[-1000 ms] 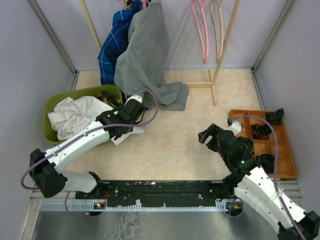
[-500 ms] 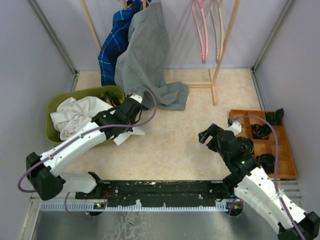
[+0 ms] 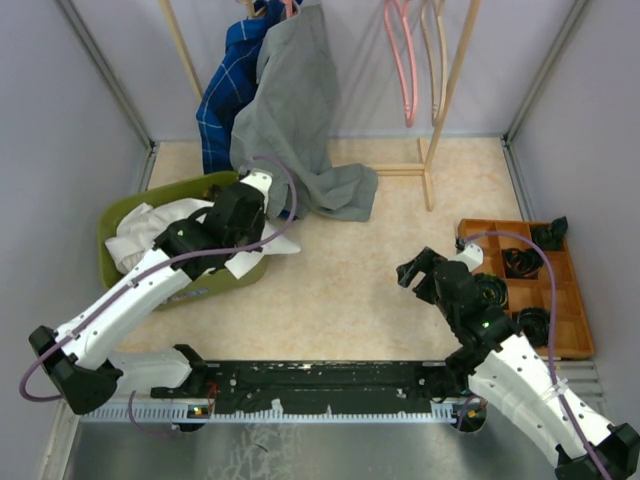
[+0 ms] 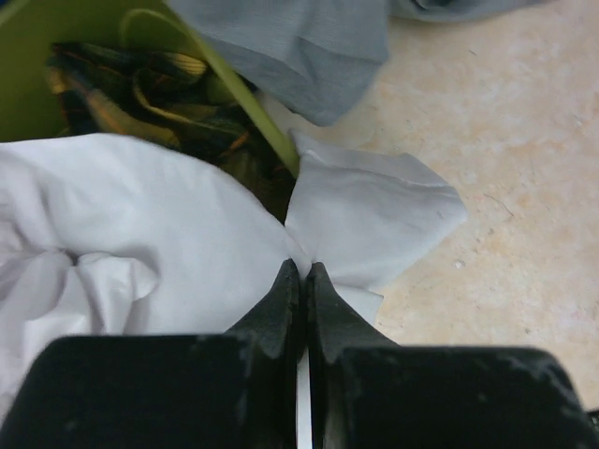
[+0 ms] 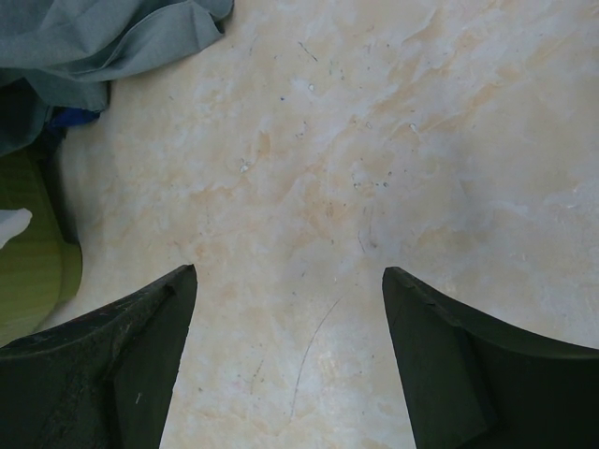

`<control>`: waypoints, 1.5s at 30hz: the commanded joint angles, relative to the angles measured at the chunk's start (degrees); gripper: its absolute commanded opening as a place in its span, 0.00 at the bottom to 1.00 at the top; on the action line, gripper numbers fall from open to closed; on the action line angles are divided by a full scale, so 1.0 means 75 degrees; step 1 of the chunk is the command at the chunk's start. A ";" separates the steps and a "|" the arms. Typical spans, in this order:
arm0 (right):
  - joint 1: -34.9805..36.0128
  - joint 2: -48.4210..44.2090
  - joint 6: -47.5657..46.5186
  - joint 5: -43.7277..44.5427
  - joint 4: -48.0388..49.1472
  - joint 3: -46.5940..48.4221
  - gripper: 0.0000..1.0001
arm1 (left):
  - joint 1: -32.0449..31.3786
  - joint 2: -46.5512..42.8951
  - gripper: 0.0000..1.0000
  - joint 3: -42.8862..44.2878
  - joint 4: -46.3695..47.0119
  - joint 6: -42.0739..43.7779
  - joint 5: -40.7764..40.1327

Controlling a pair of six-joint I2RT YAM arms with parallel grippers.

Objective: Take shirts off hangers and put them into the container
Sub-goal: Place the shirt in the bin.

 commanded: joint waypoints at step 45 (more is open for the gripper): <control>-0.0022 -0.0121 -0.0988 -0.1089 0.1521 -0.0014 0.86 | 0.2886 -0.0216 0.73 -0.1173 0.0229 -0.1315 0.1216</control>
